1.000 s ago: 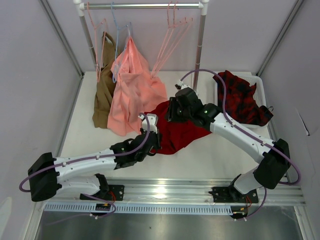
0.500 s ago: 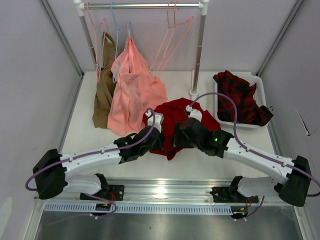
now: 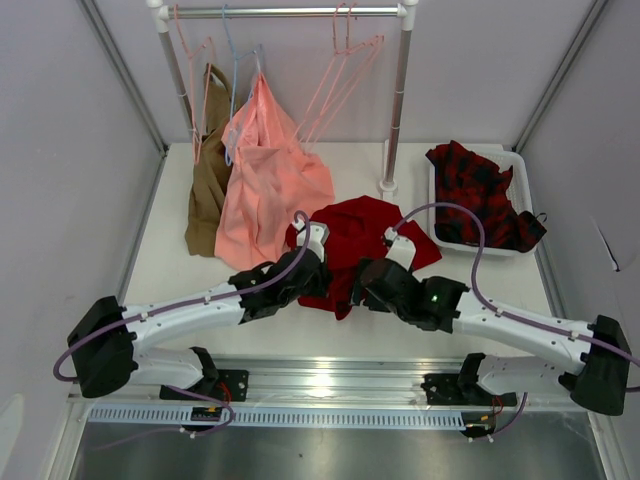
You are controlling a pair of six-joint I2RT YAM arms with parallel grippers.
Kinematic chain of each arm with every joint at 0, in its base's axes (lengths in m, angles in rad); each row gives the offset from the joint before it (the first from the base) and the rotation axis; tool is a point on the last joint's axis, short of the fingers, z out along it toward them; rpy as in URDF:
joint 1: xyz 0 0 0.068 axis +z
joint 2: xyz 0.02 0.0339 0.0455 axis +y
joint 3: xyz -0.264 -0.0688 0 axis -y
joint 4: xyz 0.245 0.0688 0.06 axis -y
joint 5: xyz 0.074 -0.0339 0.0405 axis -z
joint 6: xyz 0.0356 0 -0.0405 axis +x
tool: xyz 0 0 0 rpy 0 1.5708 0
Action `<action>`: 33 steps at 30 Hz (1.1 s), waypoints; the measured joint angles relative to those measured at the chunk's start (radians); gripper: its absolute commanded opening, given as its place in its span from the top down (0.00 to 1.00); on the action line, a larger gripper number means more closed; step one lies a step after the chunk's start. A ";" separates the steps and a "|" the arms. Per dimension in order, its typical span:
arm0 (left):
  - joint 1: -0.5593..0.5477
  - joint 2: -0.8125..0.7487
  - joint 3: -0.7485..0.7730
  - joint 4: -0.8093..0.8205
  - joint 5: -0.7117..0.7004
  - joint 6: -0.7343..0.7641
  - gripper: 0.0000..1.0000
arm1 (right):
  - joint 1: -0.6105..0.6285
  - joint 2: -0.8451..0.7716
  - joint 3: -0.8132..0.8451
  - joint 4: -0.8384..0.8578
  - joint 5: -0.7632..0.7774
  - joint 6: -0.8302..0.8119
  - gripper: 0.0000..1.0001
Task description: Place the skirt on the hanger
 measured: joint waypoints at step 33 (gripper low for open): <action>0.059 -0.073 0.013 -0.057 0.138 0.034 1.00 | -0.097 0.165 -0.098 0.143 -0.017 -0.019 1.00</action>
